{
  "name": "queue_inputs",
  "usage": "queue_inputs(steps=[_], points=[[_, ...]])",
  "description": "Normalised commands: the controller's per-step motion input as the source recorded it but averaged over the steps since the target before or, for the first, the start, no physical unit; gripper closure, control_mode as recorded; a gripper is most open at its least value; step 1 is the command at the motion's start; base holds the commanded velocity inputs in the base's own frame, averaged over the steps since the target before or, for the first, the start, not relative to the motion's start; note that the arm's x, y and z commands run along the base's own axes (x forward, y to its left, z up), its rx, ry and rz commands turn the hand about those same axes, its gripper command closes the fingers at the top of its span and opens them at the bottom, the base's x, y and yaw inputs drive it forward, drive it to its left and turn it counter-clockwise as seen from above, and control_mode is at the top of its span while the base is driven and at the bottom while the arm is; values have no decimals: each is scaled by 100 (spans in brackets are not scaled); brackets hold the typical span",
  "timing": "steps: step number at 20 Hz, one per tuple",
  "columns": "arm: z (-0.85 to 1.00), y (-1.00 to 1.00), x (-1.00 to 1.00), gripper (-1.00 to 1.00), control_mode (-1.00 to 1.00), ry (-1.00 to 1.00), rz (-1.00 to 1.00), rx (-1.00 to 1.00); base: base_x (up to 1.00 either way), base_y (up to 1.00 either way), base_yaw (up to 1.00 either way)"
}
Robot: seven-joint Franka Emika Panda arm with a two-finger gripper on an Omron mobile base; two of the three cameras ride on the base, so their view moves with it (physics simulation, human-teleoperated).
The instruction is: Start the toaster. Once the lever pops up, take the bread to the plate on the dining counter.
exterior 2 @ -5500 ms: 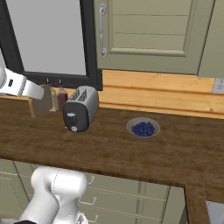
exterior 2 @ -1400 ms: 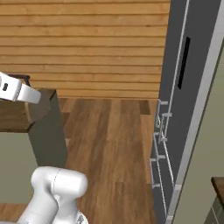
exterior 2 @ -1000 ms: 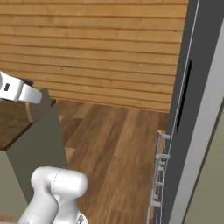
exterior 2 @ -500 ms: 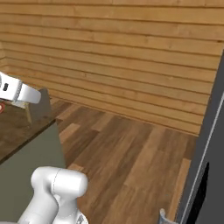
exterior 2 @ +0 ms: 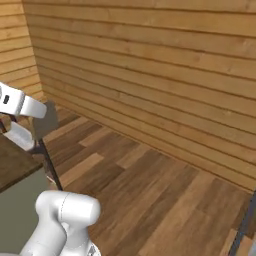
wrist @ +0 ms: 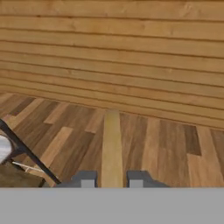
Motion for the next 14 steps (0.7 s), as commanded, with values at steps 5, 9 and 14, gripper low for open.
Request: queue_inputs(steps=[5, 9, 14], points=[[0, 0, 0, 100, 100, 0, 0, 0, 100, -51, 43], [0, 0, 0, 100, 100, 0, 0, 0, 100, -42, 47], [0, 0, 0, 100, 100, 0, 0, 0, 100, -35, 51]])
